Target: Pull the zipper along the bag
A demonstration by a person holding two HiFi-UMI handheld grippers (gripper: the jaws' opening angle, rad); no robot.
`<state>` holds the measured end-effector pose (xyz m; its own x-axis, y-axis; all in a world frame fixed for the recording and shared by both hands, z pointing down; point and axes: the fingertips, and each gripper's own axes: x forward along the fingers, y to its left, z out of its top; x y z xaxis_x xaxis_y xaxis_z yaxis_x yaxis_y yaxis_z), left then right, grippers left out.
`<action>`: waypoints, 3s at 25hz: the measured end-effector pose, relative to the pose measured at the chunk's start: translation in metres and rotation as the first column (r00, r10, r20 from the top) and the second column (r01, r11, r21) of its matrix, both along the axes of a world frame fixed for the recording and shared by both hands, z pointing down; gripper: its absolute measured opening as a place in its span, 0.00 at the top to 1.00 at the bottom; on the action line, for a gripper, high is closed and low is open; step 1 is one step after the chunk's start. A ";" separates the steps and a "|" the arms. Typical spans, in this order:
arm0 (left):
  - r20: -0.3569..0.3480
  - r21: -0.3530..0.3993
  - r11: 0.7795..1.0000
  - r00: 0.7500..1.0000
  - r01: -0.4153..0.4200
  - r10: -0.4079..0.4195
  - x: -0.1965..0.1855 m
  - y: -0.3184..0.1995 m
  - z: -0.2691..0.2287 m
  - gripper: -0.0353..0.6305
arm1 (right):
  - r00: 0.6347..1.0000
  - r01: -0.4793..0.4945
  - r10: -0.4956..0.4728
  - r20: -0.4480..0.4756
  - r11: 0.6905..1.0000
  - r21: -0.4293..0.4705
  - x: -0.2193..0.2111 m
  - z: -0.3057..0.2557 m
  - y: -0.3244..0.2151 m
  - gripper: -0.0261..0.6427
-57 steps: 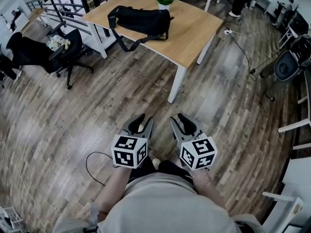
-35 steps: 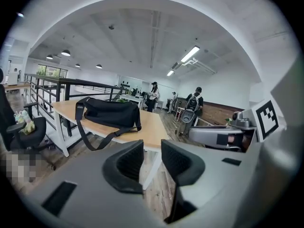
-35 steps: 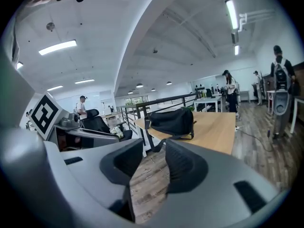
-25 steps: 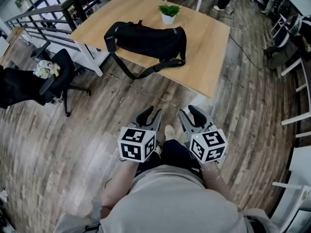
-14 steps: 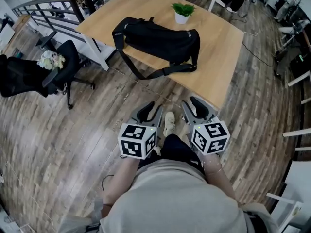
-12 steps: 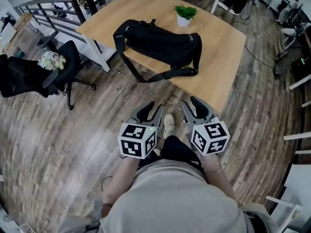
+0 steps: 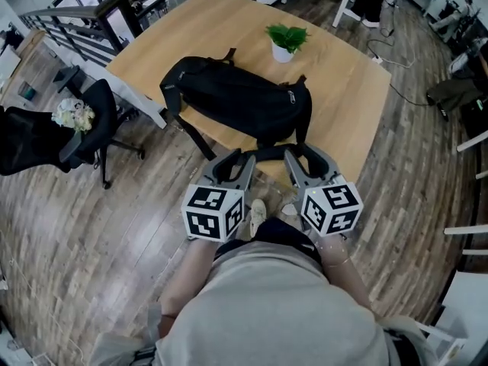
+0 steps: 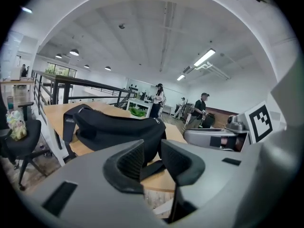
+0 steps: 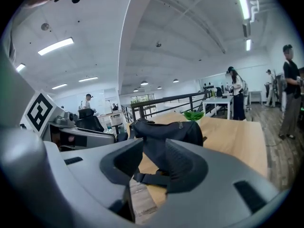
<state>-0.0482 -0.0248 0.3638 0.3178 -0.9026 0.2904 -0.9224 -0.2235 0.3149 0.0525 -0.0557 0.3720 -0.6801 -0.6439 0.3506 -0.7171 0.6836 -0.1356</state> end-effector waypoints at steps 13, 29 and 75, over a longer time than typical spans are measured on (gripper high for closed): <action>0.022 -0.036 0.999 1.000 0.008 -0.007 0.017 -0.101 0.009 0.78 | 0.998 -0.007 0.010 0.066 0.999 -0.038 0.017 0.007 -0.095 0.75; 0.046 -0.032 0.983 0.982 -0.182 0.184 0.048 -0.122 0.008 0.78 | 0.982 -0.099 0.115 0.152 0.989 -0.114 0.033 0.017 -0.108 0.75; 0.499 -0.165 0.643 0.499 -0.748 0.708 0.100 -0.162 0.032 0.77 | 0.844 -0.059 0.251 0.473 0.921 -0.384 0.011 0.035 -0.124 0.85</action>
